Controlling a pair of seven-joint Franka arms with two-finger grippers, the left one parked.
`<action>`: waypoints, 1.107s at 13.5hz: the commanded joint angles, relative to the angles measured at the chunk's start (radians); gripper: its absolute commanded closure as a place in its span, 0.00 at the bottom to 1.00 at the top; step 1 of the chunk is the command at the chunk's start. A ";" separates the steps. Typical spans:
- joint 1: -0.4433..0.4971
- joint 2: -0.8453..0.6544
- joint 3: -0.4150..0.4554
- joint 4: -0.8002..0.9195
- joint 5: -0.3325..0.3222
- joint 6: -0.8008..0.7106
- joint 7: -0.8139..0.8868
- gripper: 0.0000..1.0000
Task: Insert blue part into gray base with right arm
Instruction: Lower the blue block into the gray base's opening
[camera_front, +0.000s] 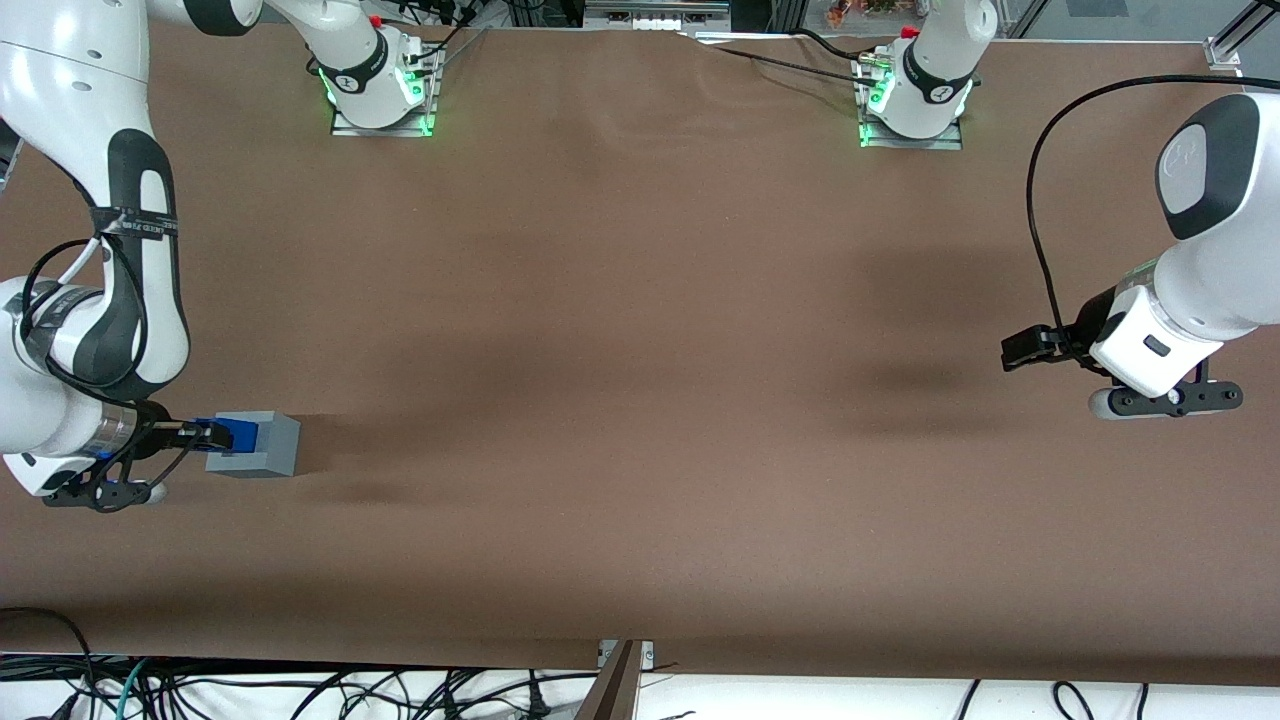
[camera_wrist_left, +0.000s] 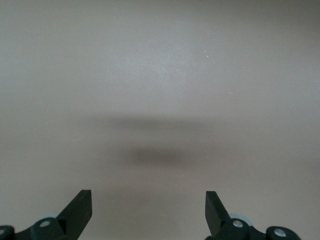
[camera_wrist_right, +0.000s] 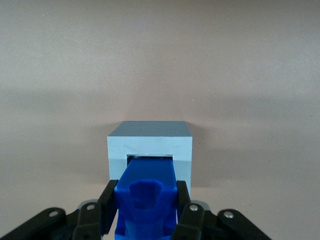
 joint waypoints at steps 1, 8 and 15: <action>-0.015 0.033 0.005 -0.002 -0.003 0.050 0.003 0.60; -0.012 0.059 0.008 -0.002 0.001 0.082 0.009 0.60; -0.012 0.065 0.010 0.004 0.006 0.084 0.010 0.01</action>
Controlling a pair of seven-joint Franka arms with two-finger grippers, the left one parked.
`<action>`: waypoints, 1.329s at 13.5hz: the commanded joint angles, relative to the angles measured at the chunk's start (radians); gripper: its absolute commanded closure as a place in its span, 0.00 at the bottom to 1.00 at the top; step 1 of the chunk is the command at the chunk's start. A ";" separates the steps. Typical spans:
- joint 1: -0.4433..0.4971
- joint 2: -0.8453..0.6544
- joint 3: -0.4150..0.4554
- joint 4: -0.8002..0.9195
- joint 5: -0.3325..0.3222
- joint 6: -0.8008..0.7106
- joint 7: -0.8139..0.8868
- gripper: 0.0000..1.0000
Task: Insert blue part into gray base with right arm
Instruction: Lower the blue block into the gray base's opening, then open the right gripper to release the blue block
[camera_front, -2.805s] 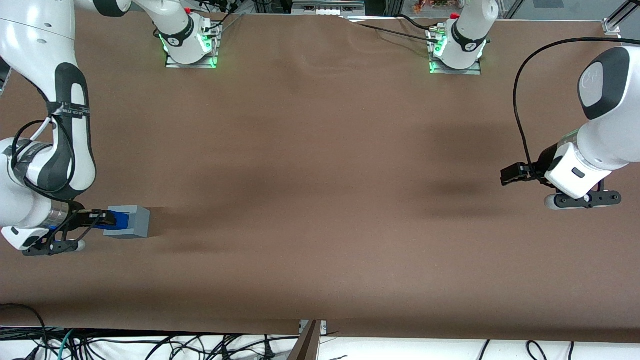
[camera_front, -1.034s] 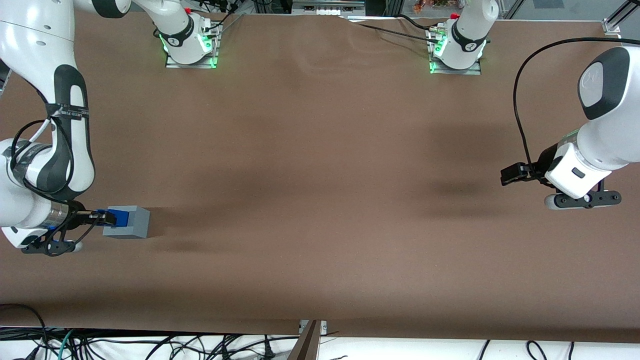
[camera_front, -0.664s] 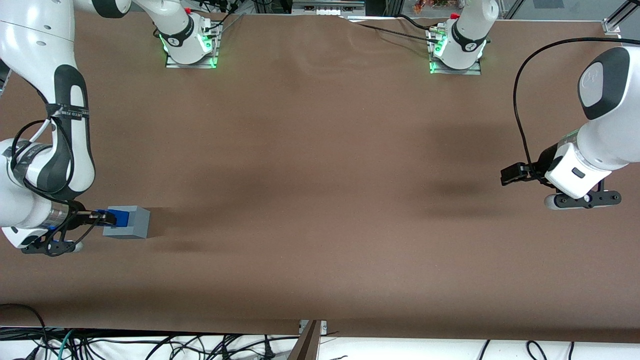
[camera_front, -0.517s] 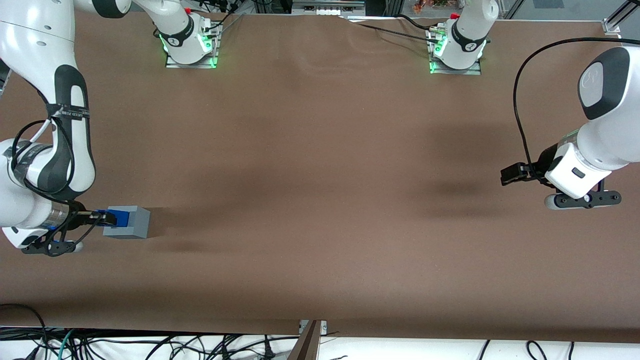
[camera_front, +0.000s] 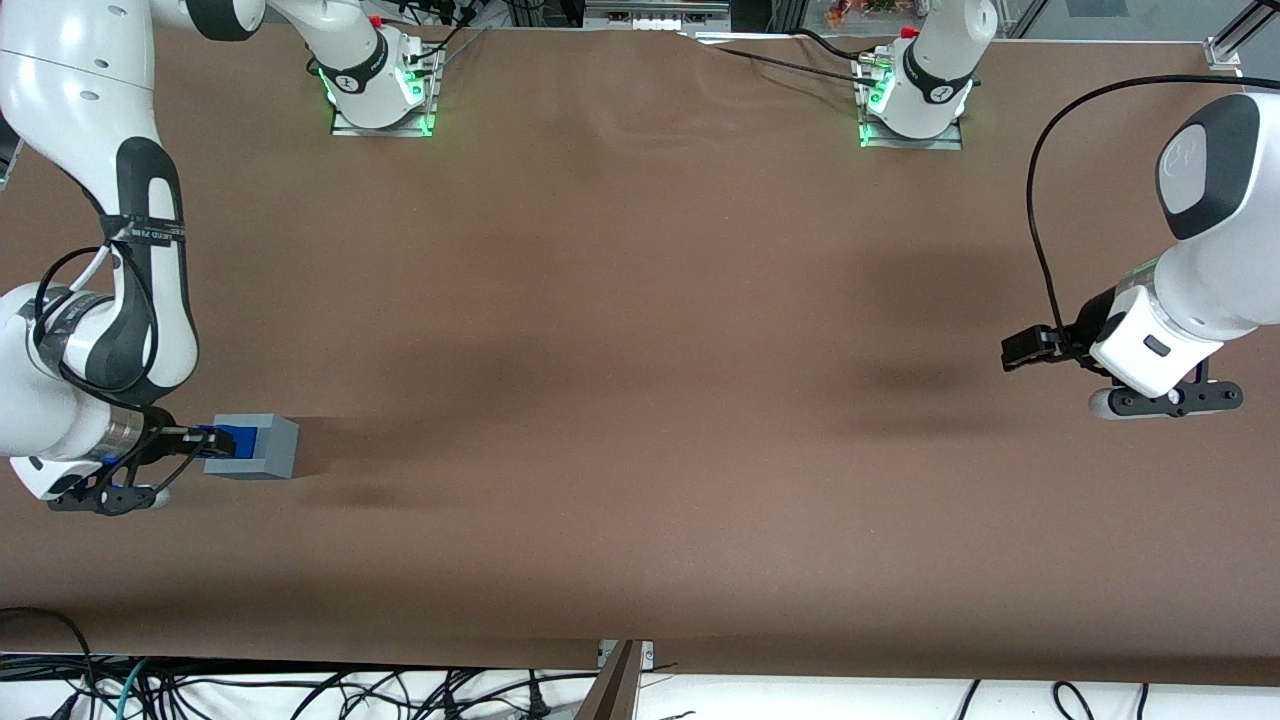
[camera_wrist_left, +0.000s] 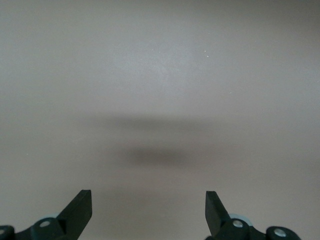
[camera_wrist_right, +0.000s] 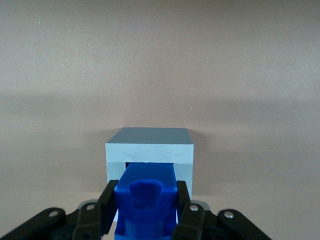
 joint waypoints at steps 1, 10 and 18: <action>-0.011 0.048 0.006 0.014 0.004 0.044 0.006 0.00; 0.004 -0.029 0.014 0.143 0.006 0.013 -0.006 0.00; 0.063 -0.232 0.012 0.093 -0.026 -0.156 -0.009 0.00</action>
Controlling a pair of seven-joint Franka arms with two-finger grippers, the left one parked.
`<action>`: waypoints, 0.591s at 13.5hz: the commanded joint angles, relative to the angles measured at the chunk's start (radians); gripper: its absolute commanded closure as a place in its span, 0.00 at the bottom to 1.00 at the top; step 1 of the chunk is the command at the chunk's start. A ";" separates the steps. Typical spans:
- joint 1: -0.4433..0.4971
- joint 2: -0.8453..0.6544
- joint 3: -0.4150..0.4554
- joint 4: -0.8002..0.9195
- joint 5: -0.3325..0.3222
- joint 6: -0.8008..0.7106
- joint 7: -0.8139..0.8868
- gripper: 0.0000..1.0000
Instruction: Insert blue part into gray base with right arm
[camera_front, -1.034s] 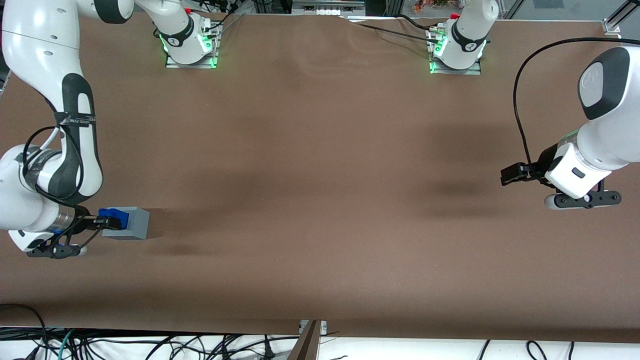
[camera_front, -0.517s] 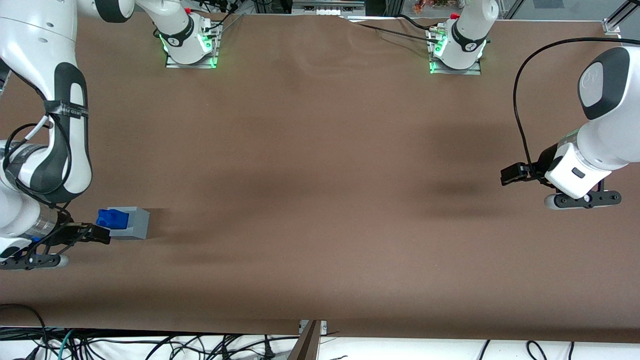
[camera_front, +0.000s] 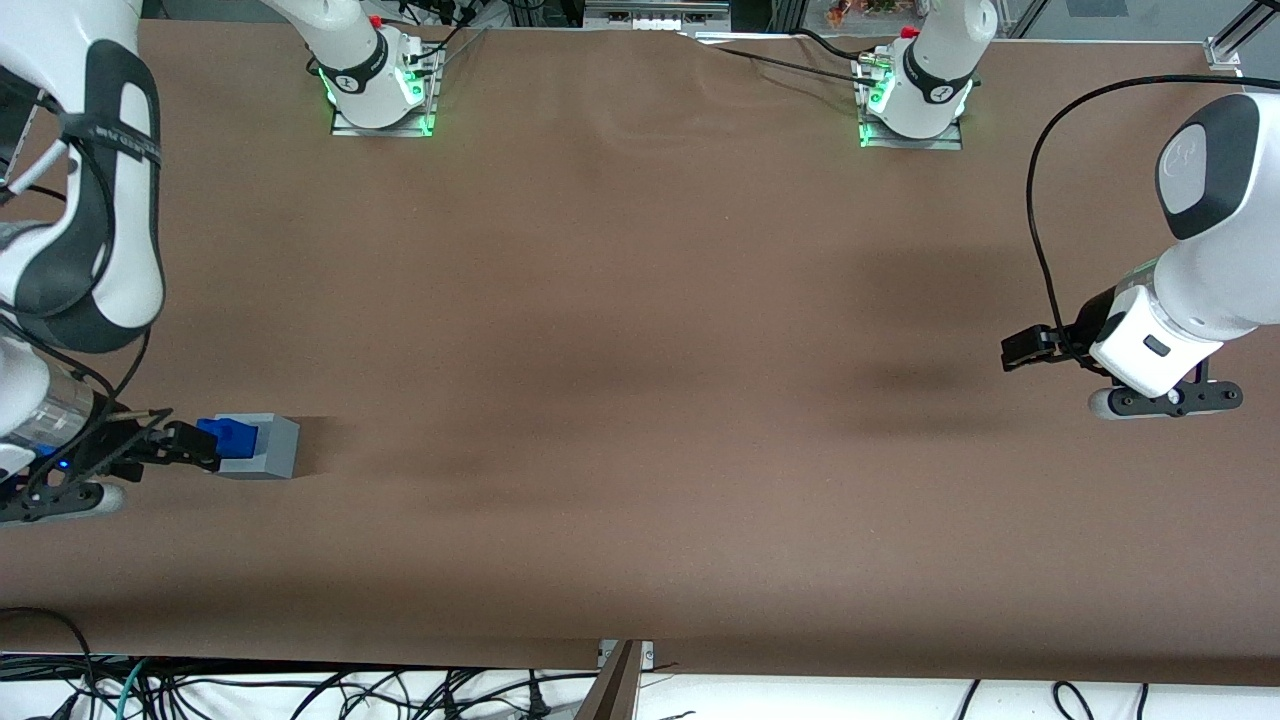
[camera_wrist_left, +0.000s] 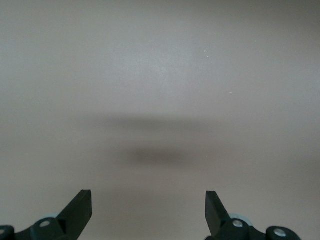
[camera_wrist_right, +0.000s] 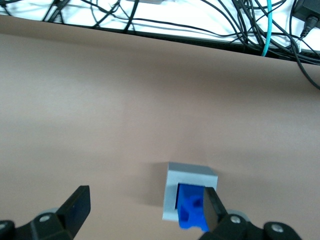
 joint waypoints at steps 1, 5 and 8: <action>-0.007 -0.140 0.033 -0.108 -0.090 -0.055 -0.004 0.00; -0.050 -0.344 0.169 -0.278 -0.296 -0.053 -0.007 0.00; -0.088 -0.445 0.178 -0.372 -0.296 -0.055 -0.001 0.00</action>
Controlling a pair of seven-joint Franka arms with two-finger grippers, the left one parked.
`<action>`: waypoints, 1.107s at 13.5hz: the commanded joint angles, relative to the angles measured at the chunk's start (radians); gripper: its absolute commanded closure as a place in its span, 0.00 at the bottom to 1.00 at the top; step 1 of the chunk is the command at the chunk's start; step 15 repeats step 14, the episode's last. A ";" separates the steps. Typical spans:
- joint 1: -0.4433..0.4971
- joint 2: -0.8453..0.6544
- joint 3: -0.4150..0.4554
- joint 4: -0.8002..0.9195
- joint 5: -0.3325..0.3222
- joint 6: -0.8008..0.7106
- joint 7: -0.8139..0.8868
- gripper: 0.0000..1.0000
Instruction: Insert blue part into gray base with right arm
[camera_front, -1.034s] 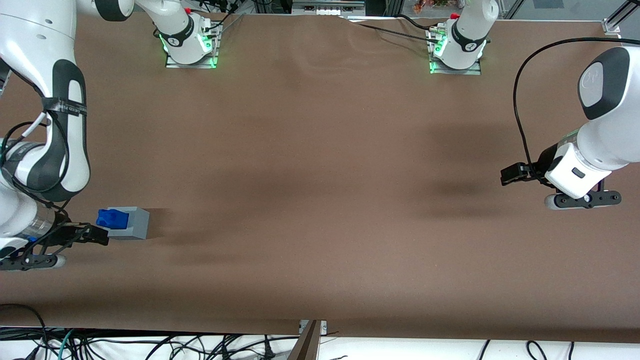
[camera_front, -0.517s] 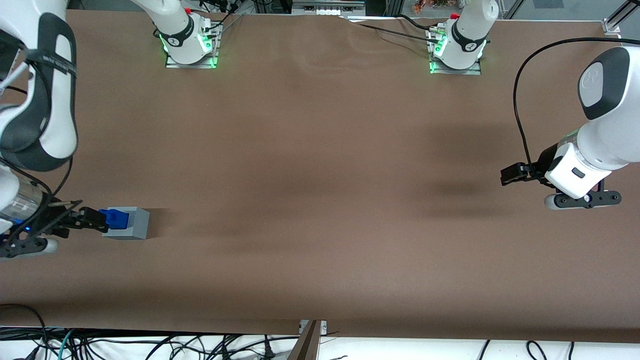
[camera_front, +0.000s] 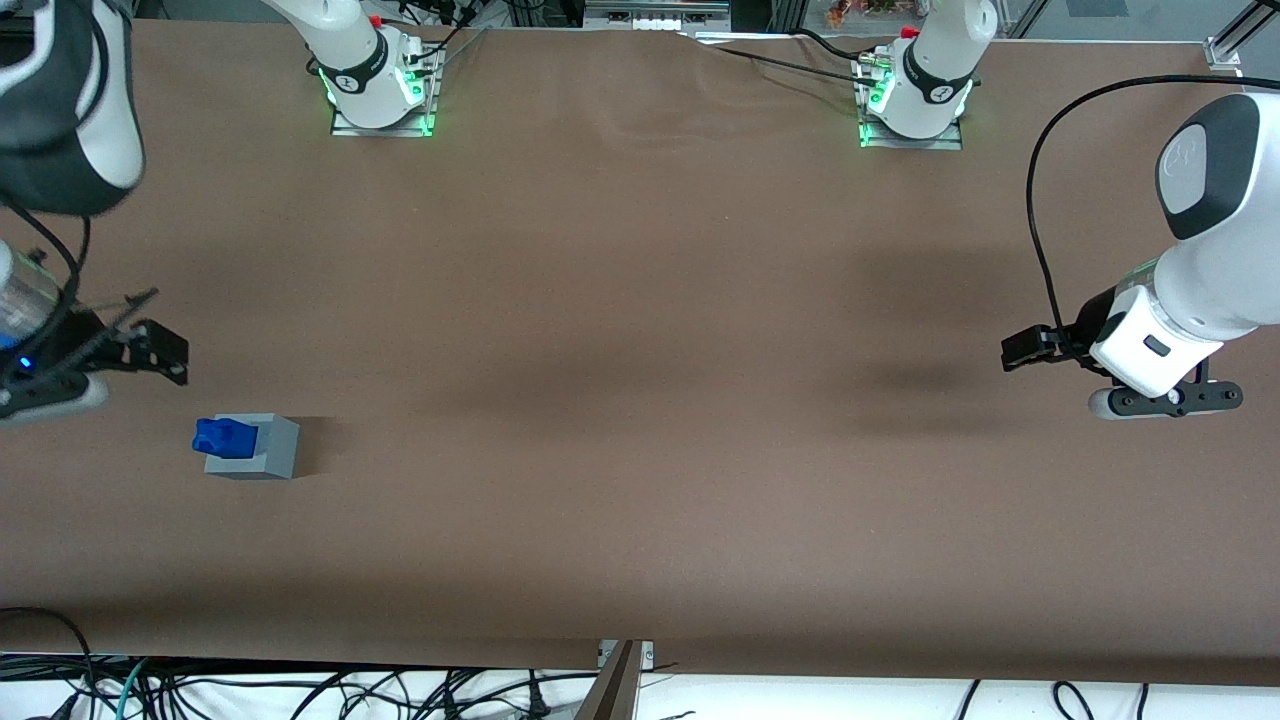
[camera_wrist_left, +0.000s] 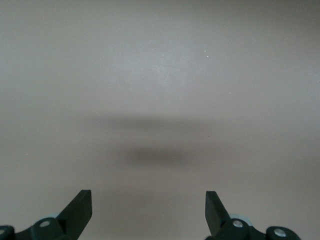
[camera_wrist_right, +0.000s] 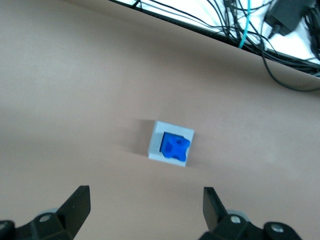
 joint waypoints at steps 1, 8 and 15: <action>-0.073 -0.129 0.053 -0.143 -0.017 -0.009 0.003 0.00; -0.111 -0.143 0.087 -0.156 -0.019 -0.080 0.144 0.00; -0.122 -0.133 0.087 -0.148 -0.017 -0.078 0.149 0.00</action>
